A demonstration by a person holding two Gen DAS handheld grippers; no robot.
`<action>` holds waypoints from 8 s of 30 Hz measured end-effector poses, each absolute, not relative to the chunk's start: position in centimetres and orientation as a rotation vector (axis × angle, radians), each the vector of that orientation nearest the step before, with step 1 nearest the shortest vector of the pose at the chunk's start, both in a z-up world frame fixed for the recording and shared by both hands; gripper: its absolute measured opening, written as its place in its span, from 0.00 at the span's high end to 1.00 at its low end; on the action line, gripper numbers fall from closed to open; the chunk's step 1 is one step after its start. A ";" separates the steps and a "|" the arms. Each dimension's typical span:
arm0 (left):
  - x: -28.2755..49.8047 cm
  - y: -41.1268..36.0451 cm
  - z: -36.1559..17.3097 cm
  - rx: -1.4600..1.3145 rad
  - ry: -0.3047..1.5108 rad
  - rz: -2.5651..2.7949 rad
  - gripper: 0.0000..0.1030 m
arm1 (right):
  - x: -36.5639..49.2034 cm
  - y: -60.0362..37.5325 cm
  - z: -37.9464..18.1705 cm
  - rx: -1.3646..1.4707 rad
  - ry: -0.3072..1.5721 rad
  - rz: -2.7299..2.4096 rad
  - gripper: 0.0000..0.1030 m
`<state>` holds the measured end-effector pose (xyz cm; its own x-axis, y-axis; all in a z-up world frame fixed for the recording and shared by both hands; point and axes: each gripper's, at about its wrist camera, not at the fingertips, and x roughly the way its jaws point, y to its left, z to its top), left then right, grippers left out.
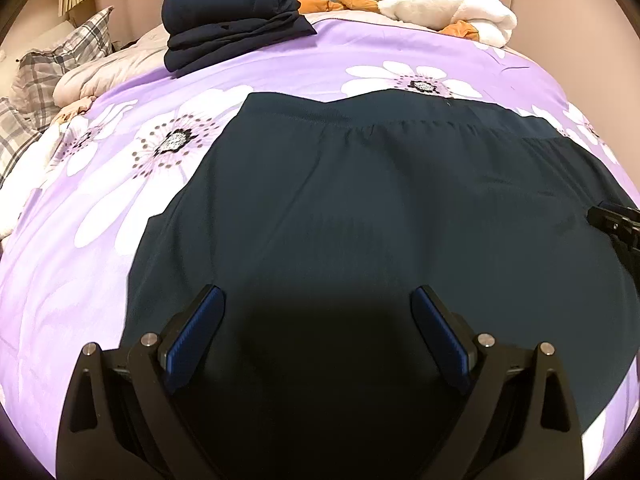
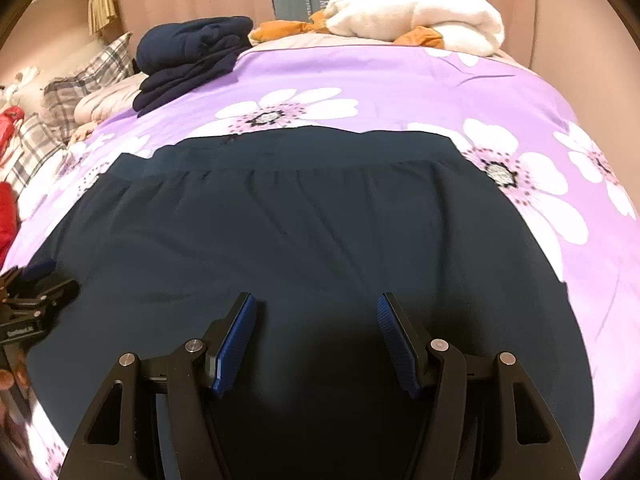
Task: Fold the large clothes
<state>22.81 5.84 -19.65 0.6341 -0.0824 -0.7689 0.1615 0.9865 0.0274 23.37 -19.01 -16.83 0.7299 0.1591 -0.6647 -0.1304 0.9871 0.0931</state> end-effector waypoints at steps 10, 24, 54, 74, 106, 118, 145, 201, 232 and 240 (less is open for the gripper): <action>20.7 7.7 -19.3 0.055 0.882 -0.121 0.04 | 20.8 -22.8 -17.3 0.075 0.715 0.092 0.40; 19.1 10.3 -19.1 -0.037 0.894 -0.098 0.01 | 18.2 -25.2 -17.8 0.145 0.689 0.083 0.40; 13.1 19.0 -17.6 -0.250 0.892 0.037 0.01 | 13.5 -29.2 -17.5 0.268 0.702 -0.048 0.38; 10.6 7.8 -13.5 -0.011 0.729 -0.158 0.01 | 11.0 -19.6 -13.8 0.152 0.584 0.207 0.36; 12.8 2.3 -17.8 0.052 0.772 -0.201 0.00 | 12.8 -12.7 -17.3 0.035 0.620 0.240 0.29; 12.2 3.8 -18.1 0.046 0.784 -0.184 0.00 | 12.2 -13.9 -17.3 0.022 0.612 0.230 0.29; 11.3 6.2 -18.4 0.044 0.788 -0.138 0.00 | 11.0 -17.4 -17.4 0.097 0.611 0.183 0.29; 10.8 11.2 -19.8 -0.046 0.844 -0.042 0.00 | 10.2 -23.2 -18.8 0.293 0.672 0.030 0.29; 10.2 11.6 -19.5 -0.048 0.843 0.002 0.01 | 8.7 -26.2 -20.1 0.402 0.705 -0.030 0.28; 9.8 12.1 -19.1 -0.034 0.831 0.034 0.01 | 8.3 -26.7 -20.0 0.413 0.706 -0.048 0.28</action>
